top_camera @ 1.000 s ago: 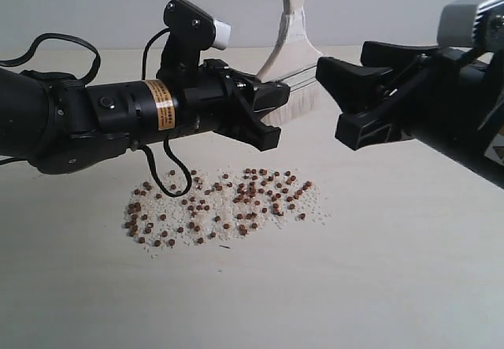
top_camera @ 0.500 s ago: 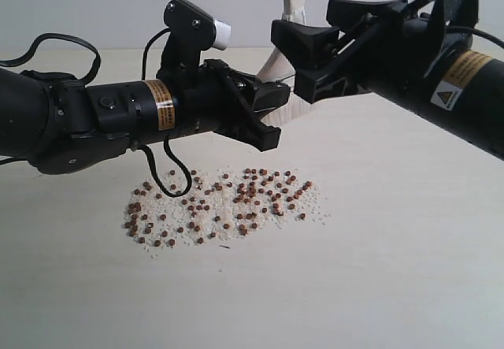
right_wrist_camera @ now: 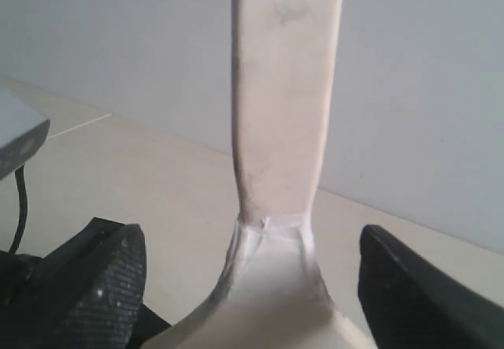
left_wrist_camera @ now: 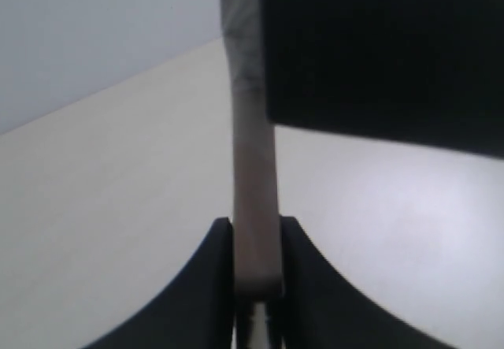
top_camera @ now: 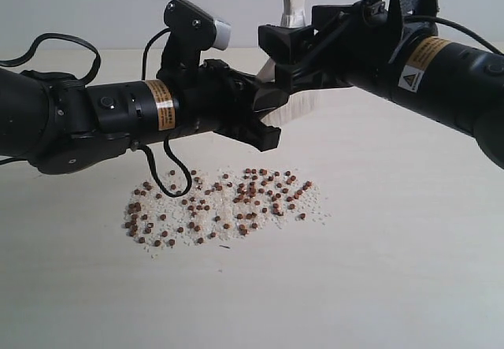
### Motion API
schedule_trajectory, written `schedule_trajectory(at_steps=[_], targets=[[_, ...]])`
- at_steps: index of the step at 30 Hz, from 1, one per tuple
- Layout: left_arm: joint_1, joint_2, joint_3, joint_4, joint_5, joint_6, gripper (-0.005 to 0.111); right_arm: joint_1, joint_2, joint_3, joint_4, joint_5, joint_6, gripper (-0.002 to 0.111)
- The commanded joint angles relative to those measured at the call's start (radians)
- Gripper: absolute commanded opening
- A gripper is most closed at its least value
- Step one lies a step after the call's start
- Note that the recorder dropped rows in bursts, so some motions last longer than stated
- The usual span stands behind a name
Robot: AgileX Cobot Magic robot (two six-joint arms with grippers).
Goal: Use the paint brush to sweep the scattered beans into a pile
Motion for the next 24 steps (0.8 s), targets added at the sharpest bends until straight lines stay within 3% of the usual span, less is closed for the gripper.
schedule_trajectory(at_steps=[1, 24], targets=[[-0.003, -0.012, 0.000, -0.008, -0.010, 0.001, 0.000, 0.004, 0.004, -0.008, -0.004, -0.022, 0.001, 0.069], [-0.003, 0.015, 0.000, -0.008, -0.014, -0.004, 0.000, 0.004, 0.004, -0.008, 0.045, 0.022, -0.014, 0.068]])
